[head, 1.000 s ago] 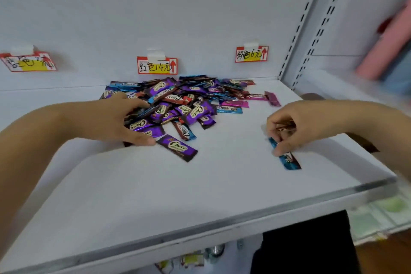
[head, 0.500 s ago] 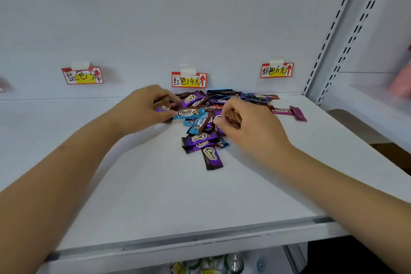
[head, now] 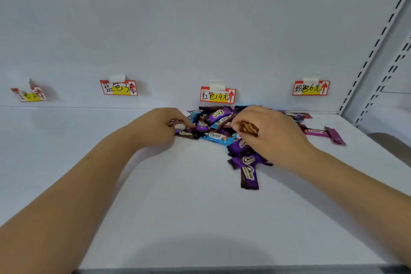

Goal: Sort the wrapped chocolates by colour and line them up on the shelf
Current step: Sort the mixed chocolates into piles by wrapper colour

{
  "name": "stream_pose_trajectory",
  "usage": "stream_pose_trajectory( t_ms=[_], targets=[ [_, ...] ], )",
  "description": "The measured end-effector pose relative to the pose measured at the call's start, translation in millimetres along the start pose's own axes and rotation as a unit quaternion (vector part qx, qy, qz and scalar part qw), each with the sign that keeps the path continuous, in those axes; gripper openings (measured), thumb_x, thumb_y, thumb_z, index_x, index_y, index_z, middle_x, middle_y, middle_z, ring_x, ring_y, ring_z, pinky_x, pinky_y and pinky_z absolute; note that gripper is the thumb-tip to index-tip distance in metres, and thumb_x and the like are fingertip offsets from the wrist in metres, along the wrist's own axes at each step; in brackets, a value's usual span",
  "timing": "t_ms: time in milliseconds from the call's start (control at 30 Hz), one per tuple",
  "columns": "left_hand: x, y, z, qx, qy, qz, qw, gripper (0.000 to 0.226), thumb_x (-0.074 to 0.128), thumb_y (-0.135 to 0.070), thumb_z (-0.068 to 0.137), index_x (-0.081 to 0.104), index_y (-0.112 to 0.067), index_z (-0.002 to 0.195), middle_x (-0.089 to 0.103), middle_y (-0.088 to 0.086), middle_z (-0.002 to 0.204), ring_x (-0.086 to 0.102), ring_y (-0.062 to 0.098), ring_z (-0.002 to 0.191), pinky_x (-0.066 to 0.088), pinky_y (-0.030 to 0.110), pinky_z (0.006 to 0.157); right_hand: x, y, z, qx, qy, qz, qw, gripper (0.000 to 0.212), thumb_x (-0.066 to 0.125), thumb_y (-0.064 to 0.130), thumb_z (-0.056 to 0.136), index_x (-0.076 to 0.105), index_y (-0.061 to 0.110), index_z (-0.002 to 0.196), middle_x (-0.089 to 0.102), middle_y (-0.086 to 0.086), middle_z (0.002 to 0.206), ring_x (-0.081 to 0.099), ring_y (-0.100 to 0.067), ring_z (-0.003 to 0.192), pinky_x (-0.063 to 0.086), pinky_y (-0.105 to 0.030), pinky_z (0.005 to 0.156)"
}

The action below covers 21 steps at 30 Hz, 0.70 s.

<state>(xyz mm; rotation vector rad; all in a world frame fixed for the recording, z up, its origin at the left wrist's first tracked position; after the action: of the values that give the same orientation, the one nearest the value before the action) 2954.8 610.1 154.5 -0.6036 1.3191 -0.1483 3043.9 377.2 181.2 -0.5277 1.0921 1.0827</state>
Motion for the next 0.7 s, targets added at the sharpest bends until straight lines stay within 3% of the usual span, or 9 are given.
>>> stream_pose_trajectory(
  t_ms=[100,200,267,367,433,500,600,667,700],
  targets=[
    [-1.0,-10.5,-4.2,0.040,0.036,-0.062,0.997,0.059,0.040,0.012,0.083,0.076,-0.033,0.093,0.067,-0.014,0.101,0.055,-0.009,0.077,0.036,0.008,0.065,8.3,-5.2,26.8,0.041,-0.003,0.011,0.999,0.036,0.049,0.015,0.097,0.057,0.032,0.128,0.055,0.011,0.128,0.057,-0.016,0.105,0.048,-0.033,0.078],
    [-1.5,-13.6,-2.7,0.061,0.009,-0.093,0.994,0.059,0.036,0.014,0.084,0.074,-0.030,0.094,0.071,-0.014,0.088,0.060,0.006,0.077,0.041,0.024,0.071,31.1,-9.4,50.1,0.020,0.059,-0.032,0.998,0.046,0.047,0.002,0.093,0.054,0.027,0.131,0.052,0.006,0.129,0.056,-0.022,0.108,0.051,-0.042,0.083],
    [-4.1,-7.0,1.2,0.047,-0.053,-0.075,0.995,0.060,0.033,0.013,0.086,0.070,-0.033,0.097,0.069,-0.013,0.091,0.056,0.009,0.076,0.040,0.024,0.069,42.7,-12.4,59.4,0.004,0.086,-0.050,0.995,0.058,0.048,-0.004,0.088,0.051,0.028,0.136,0.052,0.005,0.133,0.049,-0.022,0.117,0.048,-0.044,0.091],
    [-12.1,3.3,4.5,0.034,-0.133,-0.035,0.990,0.062,0.033,0.015,0.085,0.067,-0.029,0.114,0.065,-0.006,0.117,0.057,0.010,0.106,0.037,0.013,0.082,47.8,-12.9,63.9,-0.011,0.115,-0.075,0.991,0.071,0.046,-0.006,0.089,0.041,0.035,0.146,0.037,0.012,0.154,0.028,-0.018,0.140,0.028,-0.040,0.113],
    [-11.4,8.7,6.0,0.026,-0.119,0.001,0.993,0.067,0.034,0.017,0.086,0.061,-0.027,0.130,0.053,-0.006,0.139,0.046,0.012,0.129,0.030,0.014,0.097,47.6,-14.0,59.0,-0.013,0.178,-0.030,0.984,0.075,0.043,-0.009,0.090,0.038,0.039,0.147,0.029,0.014,0.157,0.026,-0.015,0.145,0.026,-0.037,0.117],
    [-2.3,9.7,6.1,0.025,-0.056,0.005,0.998,0.074,0.035,0.017,0.087,0.055,-0.035,0.136,0.046,-0.011,0.146,0.041,0.011,0.134,0.026,0.013,0.100,39.0,-19.1,50.0,-0.001,0.229,0.061,0.972,0.072,0.044,-0.009,0.091,0.049,0.045,0.138,0.042,0.016,0.150,0.044,-0.012,0.134,0.041,-0.034,0.109],
    [12.2,2.1,2.5,0.048,0.035,0.007,0.998,0.078,0.034,0.015,0.088,0.051,-0.045,0.135,0.039,-0.023,0.144,0.034,0.002,0.136,0.024,0.008,0.100,20.6,-28.6,40.5,0.006,0.237,0.141,0.961,0.070,0.043,-0.009,0.089,0.066,0.054,0.108,0.061,0.021,0.127,0.063,-0.007,0.104,0.055,-0.037,0.087],
    [13.5,-4.3,1.3,0.065,0.055,-0.013,0.996,0.078,0.034,0.017,0.086,0.055,-0.043,0.132,0.036,-0.028,0.140,0.032,-0.003,0.136,0.025,0.004,0.101,14.5,-33.4,40.9,0.020,0.199,0.154,0.968,0.067,0.042,-0.010,0.087,0.068,0.050,0.098,0.066,0.017,0.115,0.062,0.002,0.081,0.052,-0.021,0.068],
    [12.3,-7.0,0.8,0.074,0.058,-0.023,0.995,0.078,0.034,0.017,0.085,0.059,-0.042,0.129,0.038,-0.029,0.141,0.033,-0.004,0.136,0.026,0.003,0.102,13.8,-34.2,43.0,0.025,0.169,0.154,0.973,0.066,0.042,-0.010,0.087,0.067,0.049,0.100,0.066,0.016,0.114,0.060,0.003,0.082,0.047,-0.016,0.065]
  ],
)
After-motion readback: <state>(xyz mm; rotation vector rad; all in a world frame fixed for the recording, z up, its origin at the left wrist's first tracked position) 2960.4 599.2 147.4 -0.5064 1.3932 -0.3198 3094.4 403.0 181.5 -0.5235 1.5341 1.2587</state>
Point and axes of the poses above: each hand's wrist, its own z-axis towards the middle knuckle, its own x-axis out of the palm, y = z × x, the point moved 4 cm from there along z, towards the middle knuckle
